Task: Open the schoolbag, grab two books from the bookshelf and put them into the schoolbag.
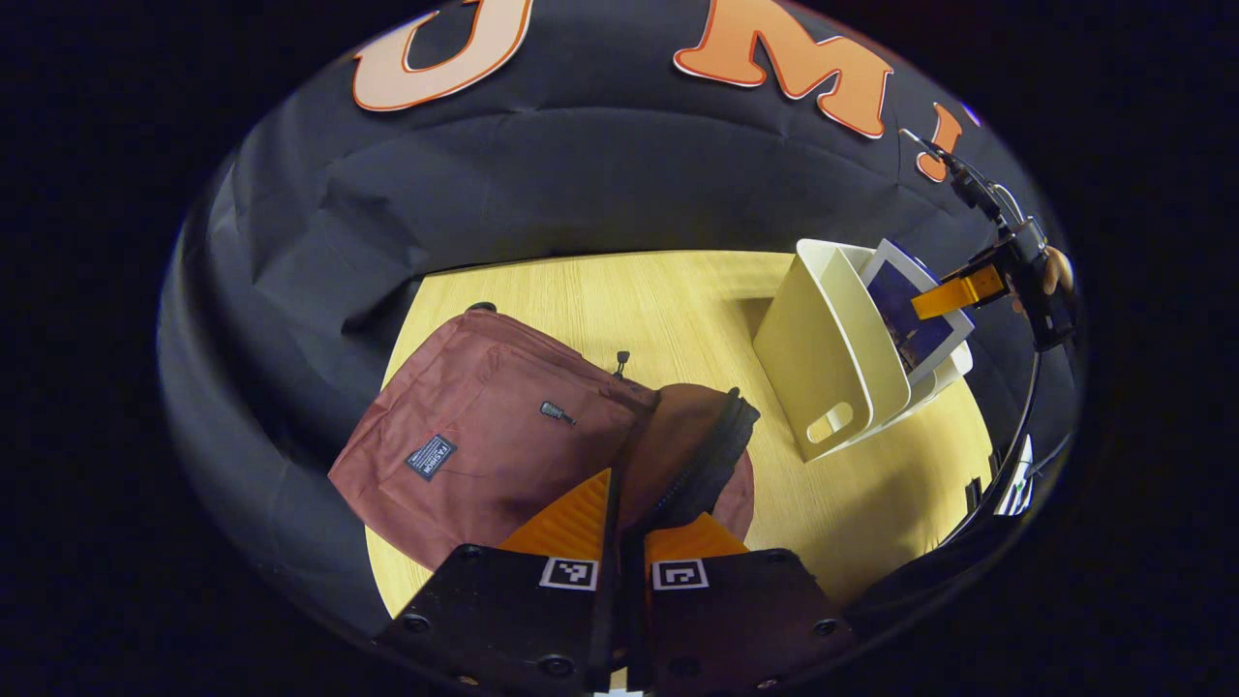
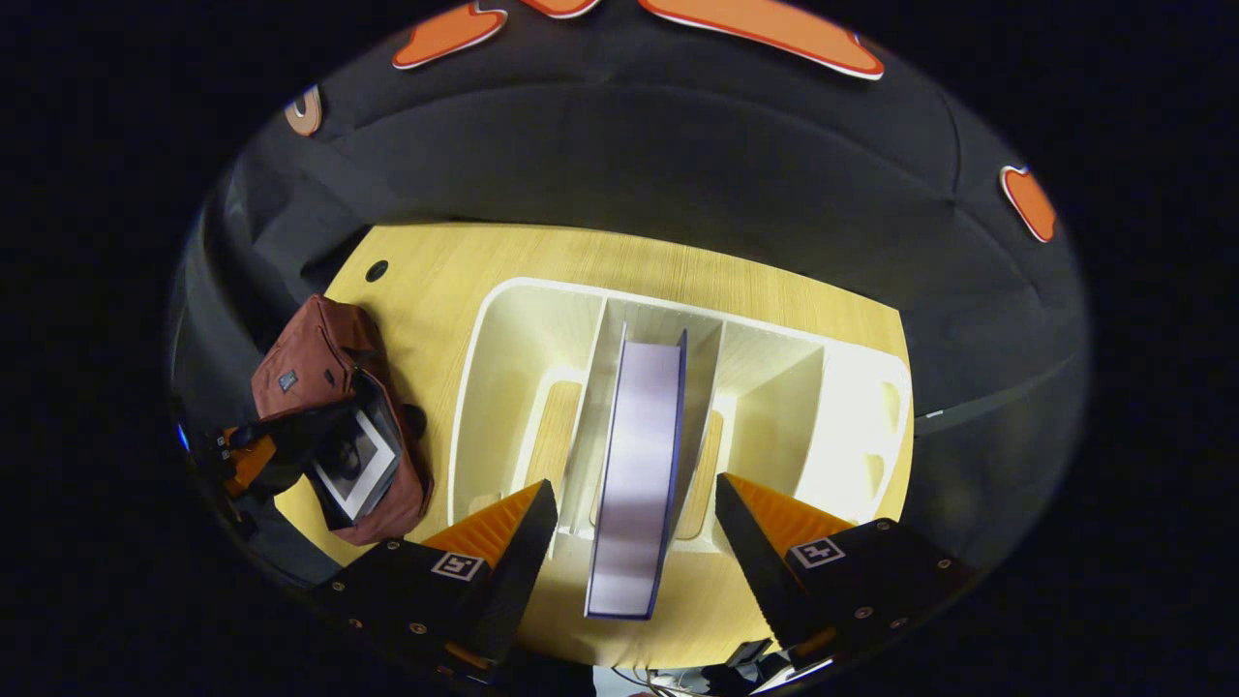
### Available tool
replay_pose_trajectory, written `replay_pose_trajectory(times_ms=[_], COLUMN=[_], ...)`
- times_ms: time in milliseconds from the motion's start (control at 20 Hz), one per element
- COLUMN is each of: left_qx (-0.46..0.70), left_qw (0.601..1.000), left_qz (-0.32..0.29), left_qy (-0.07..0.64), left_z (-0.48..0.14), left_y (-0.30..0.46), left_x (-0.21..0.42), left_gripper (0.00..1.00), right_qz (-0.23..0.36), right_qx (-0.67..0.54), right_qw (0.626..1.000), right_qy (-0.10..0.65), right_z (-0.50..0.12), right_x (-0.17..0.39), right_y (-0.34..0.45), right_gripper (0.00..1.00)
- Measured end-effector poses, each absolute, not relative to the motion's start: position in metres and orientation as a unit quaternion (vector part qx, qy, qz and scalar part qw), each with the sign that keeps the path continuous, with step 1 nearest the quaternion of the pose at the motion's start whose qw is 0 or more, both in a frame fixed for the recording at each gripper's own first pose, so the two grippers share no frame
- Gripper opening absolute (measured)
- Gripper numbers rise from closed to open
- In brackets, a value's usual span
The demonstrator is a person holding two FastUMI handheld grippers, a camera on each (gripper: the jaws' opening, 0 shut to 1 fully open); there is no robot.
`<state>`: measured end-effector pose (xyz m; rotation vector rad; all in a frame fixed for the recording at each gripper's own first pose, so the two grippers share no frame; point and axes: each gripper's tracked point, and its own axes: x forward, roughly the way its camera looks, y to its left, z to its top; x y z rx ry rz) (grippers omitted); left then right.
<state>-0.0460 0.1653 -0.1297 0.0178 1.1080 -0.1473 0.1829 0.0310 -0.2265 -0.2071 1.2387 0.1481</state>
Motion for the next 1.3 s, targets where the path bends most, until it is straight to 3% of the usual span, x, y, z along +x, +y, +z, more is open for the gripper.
replay_pose_trajectory(times_ms=[100, 200, 250, 350, 450, 500, 550, 600, 650, 700, 1300], left_qx=[0.008, 0.008, 0.009, 0.009, 0.007, 0.007, 0.008, 0.01, 0.013, 0.015, 0.072], left_qw=[0.845, 0.843, 0.842, 0.84, 0.838, 0.838, 0.837, 0.837, 0.837, 0.837, 0.834], left_qz=[-0.065, -0.062, -0.061, -0.059, -0.057, -0.058, -0.06, -0.062, -0.065, -0.068, -0.132], left_qy=[0.531, 0.535, 0.537, 0.54, 0.543, 0.543, 0.544, 0.544, 0.544, 0.543, 0.53], left_z=[-0.132, -0.136, -0.137, -0.137, -0.14, -0.14, -0.139, -0.139, -0.14, -0.14, -0.129], left_y=[0.165, 0.163, 0.162, 0.162, 0.161, 0.16, 0.16, 0.16, 0.16, 0.161, 0.166], left_x=[-0.046, -0.045, -0.045, -0.044, -0.044, -0.044, -0.043, -0.043, -0.042, -0.041, -0.035], left_gripper=[0.06, 0.06, 0.06, 0.06, 0.06, 0.06, 0.06, 0.06, 0.06, 0.06, 0.06], right_qz=[0.072, 0.075, 0.075, 0.071, 0.062, 0.058, 0.053, 0.053, 0.053, 0.054, 0.029], right_qx=[-0.094, -0.096, -0.094, -0.09, -0.081, -0.074, -0.068, -0.062, -0.058, -0.057, 0.004], right_qw=[0.797, 0.793, 0.791, 0.787, 0.784, 0.784, 0.786, 0.789, 0.791, 0.794, 0.857], right_qy=[0.593, 0.597, 0.6, 0.606, 0.612, 0.614, 0.612, 0.609, 0.607, 0.603, 0.514], right_z=[-0.238, -0.246, -0.247, -0.249, -0.249, -0.247, -0.244, -0.239, -0.233, -0.225, -0.099], right_x=[0.186, 0.19, 0.191, 0.194, 0.193, 0.192, 0.192, 0.191, 0.189, 0.187, 0.142], right_y=[0.033, 0.035, 0.036, 0.035, 0.031, 0.03, 0.029, 0.028, 0.028, 0.029, 0.034], right_gripper=[0.97, 0.67, 0.63, 0.45, 0.42, 0.5, 0.39, 0.39, 0.29, 0.37, 0.37])
